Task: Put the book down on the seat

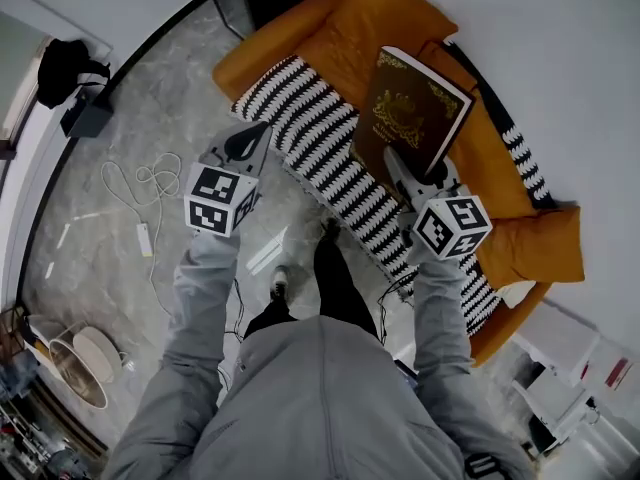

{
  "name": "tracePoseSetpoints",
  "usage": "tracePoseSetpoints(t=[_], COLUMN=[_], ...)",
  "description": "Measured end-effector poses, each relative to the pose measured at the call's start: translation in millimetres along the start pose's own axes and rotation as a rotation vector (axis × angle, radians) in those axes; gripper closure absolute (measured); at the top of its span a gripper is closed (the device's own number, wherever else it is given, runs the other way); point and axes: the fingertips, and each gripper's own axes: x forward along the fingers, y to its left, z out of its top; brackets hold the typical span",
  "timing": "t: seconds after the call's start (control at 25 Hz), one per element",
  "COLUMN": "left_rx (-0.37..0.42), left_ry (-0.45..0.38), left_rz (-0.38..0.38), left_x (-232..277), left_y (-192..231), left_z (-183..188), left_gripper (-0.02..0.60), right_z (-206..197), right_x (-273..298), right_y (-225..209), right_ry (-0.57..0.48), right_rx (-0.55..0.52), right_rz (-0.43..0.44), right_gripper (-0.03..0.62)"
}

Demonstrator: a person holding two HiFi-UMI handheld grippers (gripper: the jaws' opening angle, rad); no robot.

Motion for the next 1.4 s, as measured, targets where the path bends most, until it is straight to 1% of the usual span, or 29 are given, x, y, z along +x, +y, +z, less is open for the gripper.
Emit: tracePoseSetpoints(t=[0.4, 0.72, 1.04, 1.4], left_rx=[-0.083, -0.142, -0.187, -0.200], left_ry=[0.101, 0.151, 0.178, 0.200], left_rz=[0.020, 0.039, 0.079, 0.098], left_x=[52, 94, 121, 144], left_y=[18, 19, -9, -23], left_z=[-44, -67, -90, -111], left_gripper=[0.557, 0.557, 0.557, 0.557], right_z=[-45, -80, -131, -195], right_x=[61, 105, 127, 159], right_y=[-42, -80, -126, -153], right_ry=[0.129, 0.222, 0.301, 0.382], right_rx=[0.051, 0.077, 0.146, 0.258], right_rz=[0.043, 0.084, 0.127, 0.163], right_gripper=[0.347, 0.347, 0.347, 0.347])
